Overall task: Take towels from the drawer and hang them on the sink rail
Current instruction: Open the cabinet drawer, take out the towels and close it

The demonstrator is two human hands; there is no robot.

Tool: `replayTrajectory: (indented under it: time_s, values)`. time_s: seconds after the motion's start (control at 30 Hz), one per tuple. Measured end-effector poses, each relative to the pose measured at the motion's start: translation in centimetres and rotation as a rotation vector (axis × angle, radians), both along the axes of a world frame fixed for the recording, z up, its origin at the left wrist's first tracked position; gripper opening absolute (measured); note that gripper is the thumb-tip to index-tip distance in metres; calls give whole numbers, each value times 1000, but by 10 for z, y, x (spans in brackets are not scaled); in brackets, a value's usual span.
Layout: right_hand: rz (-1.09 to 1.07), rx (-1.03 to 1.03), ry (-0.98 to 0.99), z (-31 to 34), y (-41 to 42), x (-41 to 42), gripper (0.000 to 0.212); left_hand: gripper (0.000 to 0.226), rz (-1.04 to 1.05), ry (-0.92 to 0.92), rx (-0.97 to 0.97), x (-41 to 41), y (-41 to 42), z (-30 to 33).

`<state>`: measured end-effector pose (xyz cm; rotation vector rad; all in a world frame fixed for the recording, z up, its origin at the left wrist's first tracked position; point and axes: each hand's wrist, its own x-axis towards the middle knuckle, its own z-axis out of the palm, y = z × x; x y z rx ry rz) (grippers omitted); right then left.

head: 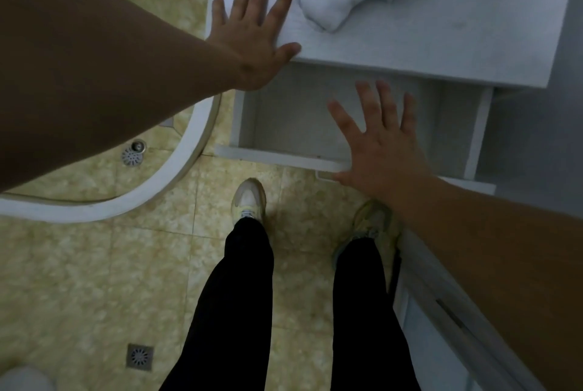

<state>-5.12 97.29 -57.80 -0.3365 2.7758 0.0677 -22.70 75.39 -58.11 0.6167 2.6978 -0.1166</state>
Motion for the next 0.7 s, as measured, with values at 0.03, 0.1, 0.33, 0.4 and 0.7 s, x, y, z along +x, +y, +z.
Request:
replayTrajectory:
  time_s: [0.03,0.1,0.33,0.4,0.7]
  values:
    - [-20,-2,25,-2,1,-3,126,80,-2,0,1,0,0,-1]
    - [-47,1,38,-2,3,-12,130,80,-1,-8,8,0,0,-2]
    - [-112,29,53,2,16,-54,135,81,4,-53,-10,-7,1,-2]
    - [-127,59,75,2,19,-65,133,81,6,-69,-16,-7,2,0]
    - [-246,81,168,19,34,-105,115,82,16,-222,-31,-16,4,9]
